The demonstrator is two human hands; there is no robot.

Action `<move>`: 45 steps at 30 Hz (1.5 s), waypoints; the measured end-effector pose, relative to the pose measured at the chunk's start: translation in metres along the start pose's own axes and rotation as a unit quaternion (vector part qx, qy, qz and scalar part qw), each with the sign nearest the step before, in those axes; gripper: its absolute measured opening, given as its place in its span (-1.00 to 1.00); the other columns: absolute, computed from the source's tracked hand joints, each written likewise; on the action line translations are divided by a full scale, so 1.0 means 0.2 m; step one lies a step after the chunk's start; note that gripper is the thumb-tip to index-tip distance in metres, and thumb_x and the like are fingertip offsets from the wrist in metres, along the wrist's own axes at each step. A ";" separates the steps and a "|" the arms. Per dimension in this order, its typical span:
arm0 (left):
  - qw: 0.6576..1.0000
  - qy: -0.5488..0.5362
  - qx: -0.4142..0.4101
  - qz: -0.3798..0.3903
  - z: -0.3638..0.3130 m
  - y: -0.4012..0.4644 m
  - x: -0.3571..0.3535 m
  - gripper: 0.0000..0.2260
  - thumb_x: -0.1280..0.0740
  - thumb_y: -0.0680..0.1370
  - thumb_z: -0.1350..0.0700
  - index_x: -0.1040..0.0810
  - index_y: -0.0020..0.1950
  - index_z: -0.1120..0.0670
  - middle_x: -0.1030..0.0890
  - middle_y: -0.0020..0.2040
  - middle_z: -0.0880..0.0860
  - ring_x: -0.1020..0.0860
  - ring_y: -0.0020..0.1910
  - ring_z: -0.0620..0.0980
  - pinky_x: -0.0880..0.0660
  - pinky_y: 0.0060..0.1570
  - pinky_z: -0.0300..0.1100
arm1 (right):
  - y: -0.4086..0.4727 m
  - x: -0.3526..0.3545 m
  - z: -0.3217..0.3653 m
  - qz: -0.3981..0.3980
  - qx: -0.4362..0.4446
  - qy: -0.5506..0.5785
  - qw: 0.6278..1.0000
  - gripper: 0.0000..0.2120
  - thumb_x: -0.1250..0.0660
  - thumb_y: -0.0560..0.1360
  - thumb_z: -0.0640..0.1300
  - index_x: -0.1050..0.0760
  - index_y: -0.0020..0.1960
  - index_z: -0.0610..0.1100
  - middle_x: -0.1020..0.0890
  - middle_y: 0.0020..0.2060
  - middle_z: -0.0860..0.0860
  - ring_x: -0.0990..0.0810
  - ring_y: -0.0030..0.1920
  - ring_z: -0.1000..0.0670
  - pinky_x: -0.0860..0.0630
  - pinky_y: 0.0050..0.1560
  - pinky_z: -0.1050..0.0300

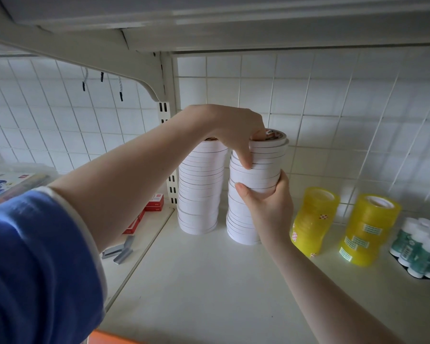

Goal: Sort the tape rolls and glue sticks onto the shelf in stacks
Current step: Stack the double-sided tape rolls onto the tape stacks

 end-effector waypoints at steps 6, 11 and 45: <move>1.000 -0.002 0.005 0.000 0.02 -0.01 0.00 -0.75 -0.48 0.35 -0.04 -0.49 -0.23 0.08 -0.40 -0.35 -0.01 -0.37 -0.35 -0.02 -0.27 -0.36 -0.19 | 0.00 -0.01 0.02 0.001 0.022 -0.033 0.999 -0.31 -0.55 0.23 0.09 -0.38 0.25 -0.11 -0.53 -0.02 0.13 -0.50 -0.04 0.07 -0.37 -0.13 0.24; 1.000 0.002 0.004 0.000 0.02 -0.01 0.00 -0.72 -0.48 0.35 -0.03 -0.42 -0.29 0.07 -0.36 -0.37 -0.01 -0.34 -0.35 -0.02 -0.24 -0.37 -0.19 | -0.03 -0.04 0.02 0.000 0.023 -0.047 0.999 0.06 -0.59 0.19 0.06 -0.09 0.49 -0.20 -0.35 0.38 -0.07 -0.33 0.36 -0.05 -0.30 0.23 0.15; 0.988 0.015 -0.022 -0.151 -0.18 -0.14 0.15 -0.56 -0.43 0.42 -0.07 -0.47 0.27 -0.02 -0.52 0.20 -0.03 -0.46 0.16 -0.02 -0.42 0.12 -0.12 | -0.28 0.20 -0.23 0.165 -0.051 -0.211 0.962 -0.37 -0.38 0.45 0.10 -0.32 0.41 -0.16 -0.48 0.31 -0.07 -0.43 0.31 -0.02 -0.35 0.25 0.12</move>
Point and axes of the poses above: each hand's wrist, its own y-axis towards the middle knuckle, its own x-axis out of the back of the hand, z = x × y, the point moved 9 cm from there along y, towards the middle knuckle
